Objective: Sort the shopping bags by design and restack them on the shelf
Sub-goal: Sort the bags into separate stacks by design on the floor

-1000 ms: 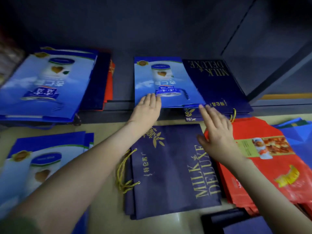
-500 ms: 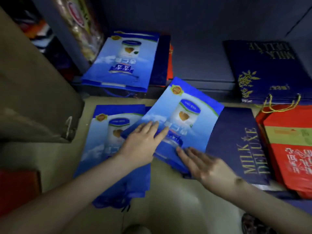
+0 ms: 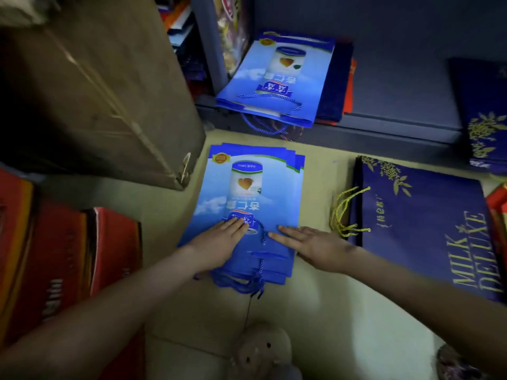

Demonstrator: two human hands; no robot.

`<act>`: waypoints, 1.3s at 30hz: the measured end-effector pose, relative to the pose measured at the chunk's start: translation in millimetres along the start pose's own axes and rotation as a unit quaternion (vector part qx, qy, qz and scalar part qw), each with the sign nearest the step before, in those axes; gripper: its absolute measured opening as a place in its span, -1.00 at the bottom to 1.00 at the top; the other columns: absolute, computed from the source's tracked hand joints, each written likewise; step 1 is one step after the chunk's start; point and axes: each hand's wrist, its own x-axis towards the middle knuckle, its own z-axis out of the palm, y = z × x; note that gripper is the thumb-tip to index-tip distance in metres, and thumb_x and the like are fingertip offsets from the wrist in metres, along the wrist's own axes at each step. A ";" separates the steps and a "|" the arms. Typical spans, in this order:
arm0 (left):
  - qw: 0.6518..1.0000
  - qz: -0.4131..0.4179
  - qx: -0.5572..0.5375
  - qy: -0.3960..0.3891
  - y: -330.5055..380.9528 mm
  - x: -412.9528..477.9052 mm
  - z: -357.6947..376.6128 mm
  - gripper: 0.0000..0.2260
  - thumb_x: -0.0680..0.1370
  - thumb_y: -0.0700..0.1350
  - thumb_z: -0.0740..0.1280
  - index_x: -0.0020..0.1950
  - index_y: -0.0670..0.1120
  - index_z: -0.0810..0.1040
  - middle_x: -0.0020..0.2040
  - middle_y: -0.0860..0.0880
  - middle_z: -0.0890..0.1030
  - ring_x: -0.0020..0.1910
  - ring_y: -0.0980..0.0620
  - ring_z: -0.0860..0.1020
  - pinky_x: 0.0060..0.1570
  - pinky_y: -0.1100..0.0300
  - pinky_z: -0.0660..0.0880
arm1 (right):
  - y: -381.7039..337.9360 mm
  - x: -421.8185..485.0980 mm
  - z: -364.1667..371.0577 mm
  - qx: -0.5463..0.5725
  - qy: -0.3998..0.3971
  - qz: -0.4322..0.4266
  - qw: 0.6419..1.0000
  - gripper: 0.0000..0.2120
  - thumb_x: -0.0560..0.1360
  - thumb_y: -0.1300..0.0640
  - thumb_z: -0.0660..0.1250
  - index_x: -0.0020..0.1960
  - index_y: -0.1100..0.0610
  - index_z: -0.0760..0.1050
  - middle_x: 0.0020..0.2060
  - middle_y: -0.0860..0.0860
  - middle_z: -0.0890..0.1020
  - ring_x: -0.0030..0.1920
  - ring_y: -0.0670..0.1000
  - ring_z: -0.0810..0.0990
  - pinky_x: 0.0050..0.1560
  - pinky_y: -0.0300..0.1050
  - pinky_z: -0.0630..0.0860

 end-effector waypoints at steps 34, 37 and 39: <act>0.904 -0.010 -0.204 0.377 -16.1 27.6 -63.9 -0.31 0.49 0.43 -0.11 0.48 0.09 0.28 0.49 -0.12 0.25 0.46 -0.13 0.21 0.41 -0.02 0.19 | 36.3 20.0 -61.9 0.707 0.229 0.180 0.644 -0.15 0.57 0.39 0.17 0.47 -0.34 -0.18 0.30 -0.23 0.43 0.01 -0.23 0.61 -0.23 -0.14 0.59; 0.926 -0.169 -0.246 0.229 -26.0 27.7 -31.1 -0.23 0.36 0.52 -0.07 0.52 0.27 -0.11 0.55 -0.06 -0.23 0.51 -0.19 -0.17 0.44 -0.20 0.02 | 8.7 18.3 -38.9 0.729 0.212 0.161 0.631 -0.15 0.57 0.37 0.17 0.44 -0.40 -0.19 0.38 -0.21 0.37 0.10 -0.18 0.59 -0.10 -0.02 0.61; 0.886 -0.219 -0.369 0.176 -32.7 25.4 -18.0 -0.19 0.40 0.46 0.15 0.51 0.28 -0.19 0.55 -0.07 -0.22 0.52 -0.21 -0.09 0.43 -0.13 0.12 | -3.7 15.3 -27.8 0.734 0.212 0.151 0.627 -0.16 0.57 0.38 0.17 0.41 -0.42 -0.16 0.33 -0.26 0.41 0.13 -0.16 0.58 -0.08 0.00 0.61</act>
